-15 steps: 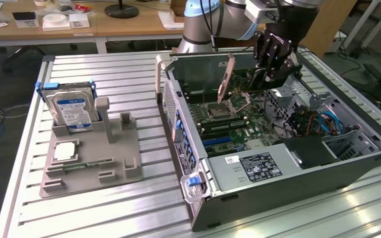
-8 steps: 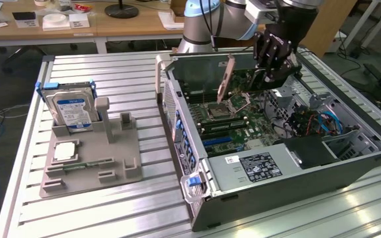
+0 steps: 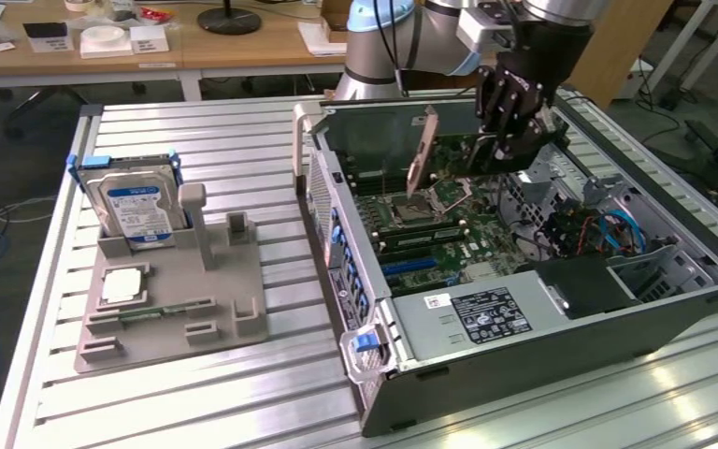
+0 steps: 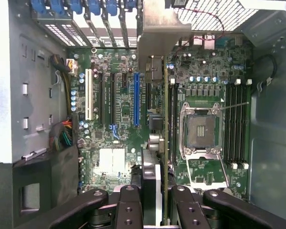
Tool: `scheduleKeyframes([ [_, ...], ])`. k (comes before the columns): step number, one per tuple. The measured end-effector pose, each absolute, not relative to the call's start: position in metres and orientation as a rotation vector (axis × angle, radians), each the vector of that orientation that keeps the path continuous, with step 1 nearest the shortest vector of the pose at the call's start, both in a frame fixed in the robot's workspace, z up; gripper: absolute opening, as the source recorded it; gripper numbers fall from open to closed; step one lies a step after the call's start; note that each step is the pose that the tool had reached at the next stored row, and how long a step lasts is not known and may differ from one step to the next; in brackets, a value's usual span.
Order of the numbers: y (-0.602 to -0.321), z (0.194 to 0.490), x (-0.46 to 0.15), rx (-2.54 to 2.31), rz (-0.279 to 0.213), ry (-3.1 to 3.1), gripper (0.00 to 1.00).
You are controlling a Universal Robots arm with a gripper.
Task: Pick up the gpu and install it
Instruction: 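Insert the gpu into the slot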
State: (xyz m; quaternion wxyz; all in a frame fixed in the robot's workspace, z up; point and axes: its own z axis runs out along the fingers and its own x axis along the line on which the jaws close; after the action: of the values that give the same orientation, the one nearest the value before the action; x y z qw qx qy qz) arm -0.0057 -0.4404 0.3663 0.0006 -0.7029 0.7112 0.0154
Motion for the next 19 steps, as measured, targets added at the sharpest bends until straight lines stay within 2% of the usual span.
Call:
scheduleKeyframes([
  [19, -0.437, 0.343, -0.018, -2.17, 0.046, 2.268, 0.28],
])
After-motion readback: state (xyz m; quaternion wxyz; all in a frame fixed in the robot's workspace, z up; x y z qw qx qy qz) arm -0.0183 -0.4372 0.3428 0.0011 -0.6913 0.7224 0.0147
